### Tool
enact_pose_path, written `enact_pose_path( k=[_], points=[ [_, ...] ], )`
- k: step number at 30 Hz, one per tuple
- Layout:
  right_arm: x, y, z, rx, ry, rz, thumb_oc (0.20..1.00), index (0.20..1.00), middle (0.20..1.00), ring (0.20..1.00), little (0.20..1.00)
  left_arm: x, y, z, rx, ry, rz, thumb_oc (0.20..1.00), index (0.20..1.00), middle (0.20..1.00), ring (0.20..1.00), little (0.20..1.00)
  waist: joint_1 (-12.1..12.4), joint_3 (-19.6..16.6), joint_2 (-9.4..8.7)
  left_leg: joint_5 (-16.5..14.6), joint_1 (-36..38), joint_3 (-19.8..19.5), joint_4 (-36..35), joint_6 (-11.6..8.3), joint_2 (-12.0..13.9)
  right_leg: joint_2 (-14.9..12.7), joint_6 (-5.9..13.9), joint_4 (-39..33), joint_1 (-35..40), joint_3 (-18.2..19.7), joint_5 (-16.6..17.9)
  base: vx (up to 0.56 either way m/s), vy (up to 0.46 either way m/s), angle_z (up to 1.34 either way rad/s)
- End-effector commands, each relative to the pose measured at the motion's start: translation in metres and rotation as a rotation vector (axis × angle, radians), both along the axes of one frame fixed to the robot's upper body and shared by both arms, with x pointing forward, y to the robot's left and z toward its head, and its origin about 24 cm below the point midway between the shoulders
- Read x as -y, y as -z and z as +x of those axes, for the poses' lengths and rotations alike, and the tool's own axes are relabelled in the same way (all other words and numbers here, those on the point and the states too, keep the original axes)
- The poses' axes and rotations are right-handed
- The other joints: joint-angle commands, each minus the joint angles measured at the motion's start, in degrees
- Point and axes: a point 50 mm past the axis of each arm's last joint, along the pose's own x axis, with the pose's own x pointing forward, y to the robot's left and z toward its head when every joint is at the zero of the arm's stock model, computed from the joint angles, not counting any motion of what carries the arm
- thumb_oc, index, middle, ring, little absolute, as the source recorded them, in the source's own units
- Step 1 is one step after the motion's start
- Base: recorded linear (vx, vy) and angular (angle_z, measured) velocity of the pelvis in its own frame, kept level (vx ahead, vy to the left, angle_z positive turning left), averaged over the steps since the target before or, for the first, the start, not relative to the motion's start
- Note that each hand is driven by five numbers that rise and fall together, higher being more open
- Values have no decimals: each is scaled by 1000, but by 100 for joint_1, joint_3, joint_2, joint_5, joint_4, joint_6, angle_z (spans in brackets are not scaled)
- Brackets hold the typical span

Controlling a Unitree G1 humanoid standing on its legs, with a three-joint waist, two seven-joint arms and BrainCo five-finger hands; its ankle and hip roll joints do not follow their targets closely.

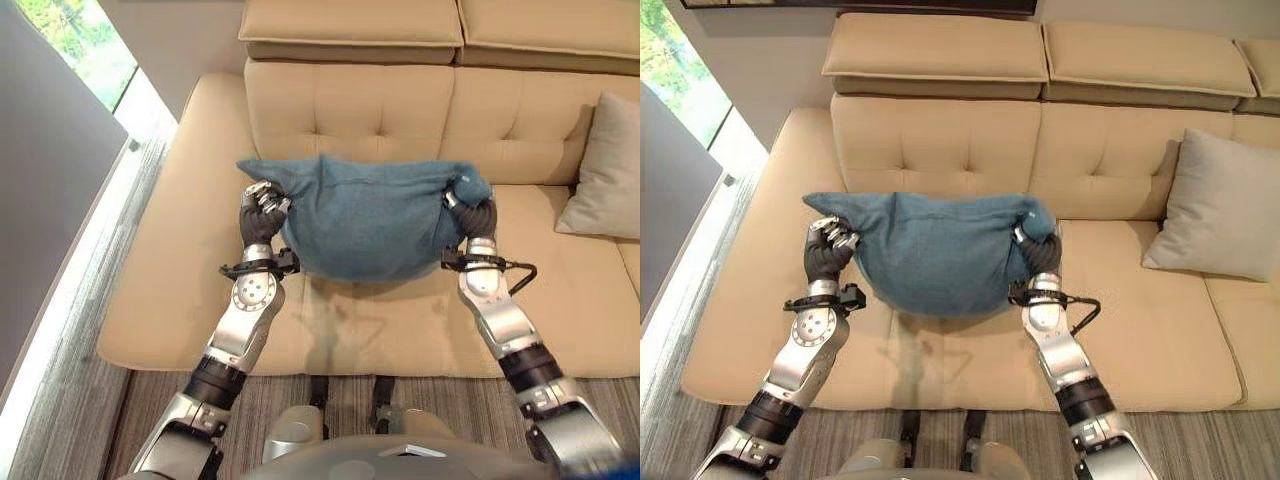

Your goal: Pick up all the scattered cushions and arrange them neatly on the sofa.

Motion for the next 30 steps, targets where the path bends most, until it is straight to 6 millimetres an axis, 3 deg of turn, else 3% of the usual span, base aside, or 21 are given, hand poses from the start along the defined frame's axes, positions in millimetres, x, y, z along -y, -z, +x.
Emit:
enact_pose_path(
  k=[1,8,13,15,21,30],
  points=[
    [-34,-55,13,235,-124,23,200,200,200,200,200,42,-52,19,241,148,63,200,200,200,200,200,-31,-237,-89,-371,-109,32,34,-277,214,-413,892,22,-45,352,-227,-100,-1,21],
    [-43,-137,48,413,-107,-77,200,200,200,200,200,66,-129,56,435,156,189,200,200,200,200,200,-128,-315,-16,-39,-1256,-81,34,-381,135,-440,907,22,-1166,355,88,-84,11,10],
    [-40,-188,65,479,-68,-172,200,200,200,200,200,65,-175,75,510,100,291,200,200,200,200,200,-79,-349,12,115,-1761,-58,34,-461,135,-449,959,22,-1663,406,205,-48,13,-5],
    [-35,-204,67,498,-51,-204,200,200,200,200,200,64,-182,78,517,100,283,200,200,200,200,200,-68,-317,8,196,-1943,-80,34,-489,135,-476,982,22,-1853,405,261,-61,14,-7],
    [-22,-202,72,458,-19,-208,200,200,200,200,200,64,-175,81,482,111,258,200,200,200,200,200,-58,-265,27,248,-2174,-115,34,-530,117,-493,1002,22,-2103,403,292,-36,-4,-4],
    [-13,-165,81,332,18,-220,200,200,200,200,200,63,-157,84,421,102,298,200,200,200,200,200,-77,-152,113,317,-2386,-111,34,-555,87,-550,1007,22,-2320,383,362,-13,0,2]
  ],
)
